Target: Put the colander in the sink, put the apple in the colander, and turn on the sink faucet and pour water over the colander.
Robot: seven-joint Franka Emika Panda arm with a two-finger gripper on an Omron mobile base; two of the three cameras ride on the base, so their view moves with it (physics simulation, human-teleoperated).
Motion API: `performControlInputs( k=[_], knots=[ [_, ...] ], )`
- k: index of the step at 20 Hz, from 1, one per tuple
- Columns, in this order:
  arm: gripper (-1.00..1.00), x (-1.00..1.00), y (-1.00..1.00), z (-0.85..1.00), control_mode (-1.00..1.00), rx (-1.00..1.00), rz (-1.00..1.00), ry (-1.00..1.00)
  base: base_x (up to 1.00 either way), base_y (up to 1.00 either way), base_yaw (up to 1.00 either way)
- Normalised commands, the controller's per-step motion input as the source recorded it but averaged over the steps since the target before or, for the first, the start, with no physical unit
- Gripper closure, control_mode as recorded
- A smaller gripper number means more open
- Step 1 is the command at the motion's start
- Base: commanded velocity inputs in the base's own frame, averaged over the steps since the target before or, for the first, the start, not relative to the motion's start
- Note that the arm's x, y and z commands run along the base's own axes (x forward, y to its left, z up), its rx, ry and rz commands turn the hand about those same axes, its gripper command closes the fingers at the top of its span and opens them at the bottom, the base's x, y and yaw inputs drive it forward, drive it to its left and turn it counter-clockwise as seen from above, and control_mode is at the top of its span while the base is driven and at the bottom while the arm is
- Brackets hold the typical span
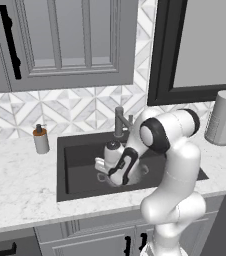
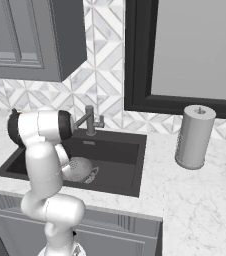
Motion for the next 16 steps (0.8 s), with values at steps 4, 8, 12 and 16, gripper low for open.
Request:
performControlInputs(
  k=[4,8,12,16],
  knots=[
    [-1.00,0.02,0.01,-0.03,-1.00,0.00,0.00,0.00,0.00,0.00,0.00],
    [-1.00,0.00,0.00,0.00,-1.00,0.00,0.00,0.00,0.00,0.00,0.00],
    [-1.00,0.00,0.00,0.00,-1.00,0.00,0.00,0.00,0.00,0.00,0.00],
    [-1.00,0.00,0.00,0.02,-1.00,0.00,0.00,0.00,0.00,0.00,0.00]
  ],
)
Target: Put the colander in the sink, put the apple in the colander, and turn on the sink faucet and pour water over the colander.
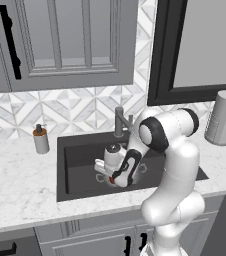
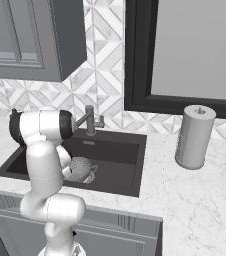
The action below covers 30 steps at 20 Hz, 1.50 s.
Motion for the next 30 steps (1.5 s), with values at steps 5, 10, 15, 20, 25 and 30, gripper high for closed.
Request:
performControlInputs(
  k=[5,10,15,20,25,30],
  knots=[
    [-1.00,-0.17,-0.05,0.58,-1.00,0.00,0.00,-0.03,0.00,0.00,0.00],
    [-1.00,-0.27,-0.03,0.81,-1.00,0.00,0.00,-0.05,0.00,0.00,0.00],
    [-1.00,-0.08,0.00,1.00,-1.00,0.00,0.00,0.00,0.00,0.00,0.00],
    [-1.00,-0.09,0.00,1.00,-1.00,0.00,0.02,0.00,0.00,0.00,0.00],
    [-1.00,-0.24,0.00,1.00,-1.00,0.00,0.04,0.00,0.00,0.00,0.00],
    [-1.00,-0.45,0.00,1.00,-1.00,-0.06,0.07,0.00,0.00,0.00,0.00]
  ],
)
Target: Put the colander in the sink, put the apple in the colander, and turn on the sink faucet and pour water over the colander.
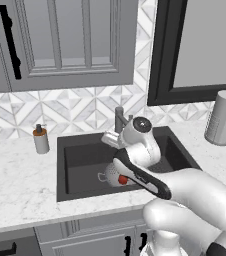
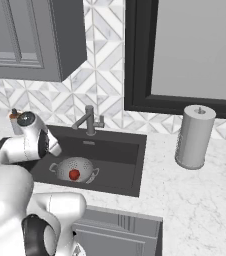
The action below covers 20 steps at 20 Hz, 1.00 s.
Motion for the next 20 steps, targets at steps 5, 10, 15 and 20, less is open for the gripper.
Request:
performControlInputs(
  k=[5,10,15,20],
  knots=[
    [-1.00,-0.65,0.00,0.96,-1.00,-0.11,0.09,0.00,0.00,0.00,0.00],
    [-1.00,-0.77,-0.19,0.82,-1.00,-0.10,0.15,0.00,0.00,0.00,0.00],
    [-1.00,-0.63,-0.36,0.66,-1.00,-0.09,0.18,0.00,0.00,0.00,0.00],
    [-1.00,-0.26,-0.87,0.23,-1.00,-0.02,0.19,0.00,0.00,0.00,0.00]
  ],
)
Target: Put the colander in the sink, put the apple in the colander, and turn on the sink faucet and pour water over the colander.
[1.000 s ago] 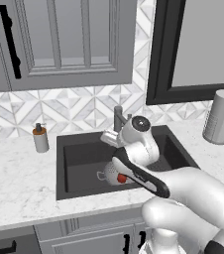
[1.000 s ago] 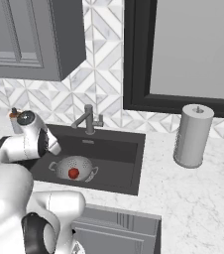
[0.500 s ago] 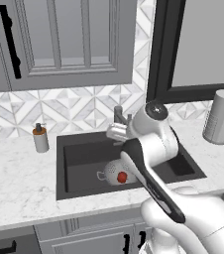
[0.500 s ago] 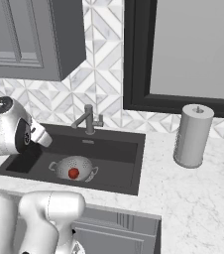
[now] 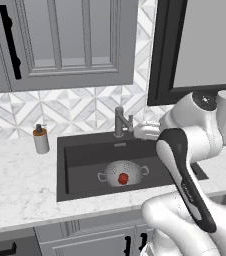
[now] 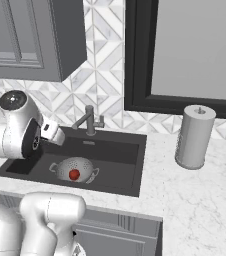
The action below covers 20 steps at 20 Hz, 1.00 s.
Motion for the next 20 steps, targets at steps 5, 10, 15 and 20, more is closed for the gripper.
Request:
performControlInputs(
  k=[5,10,15,20],
  knots=[
    [-1.00,-0.31,-0.91,0.13,-1.00,0.00,0.21,0.00,0.00,0.00,0.00],
    [-1.00,-0.04,-0.59,0.00,-1.00,-0.03,0.09,-0.05,0.00,0.00,0.00],
    [-1.00,0.14,-0.13,-0.08,-1.00,-0.01,0.10,-0.38,0.00,0.00,0.00],
    [-1.00,0.22,-0.04,-0.32,-1.00,0.00,0.07,-0.54,0.00,0.00,0.00]
  ],
)
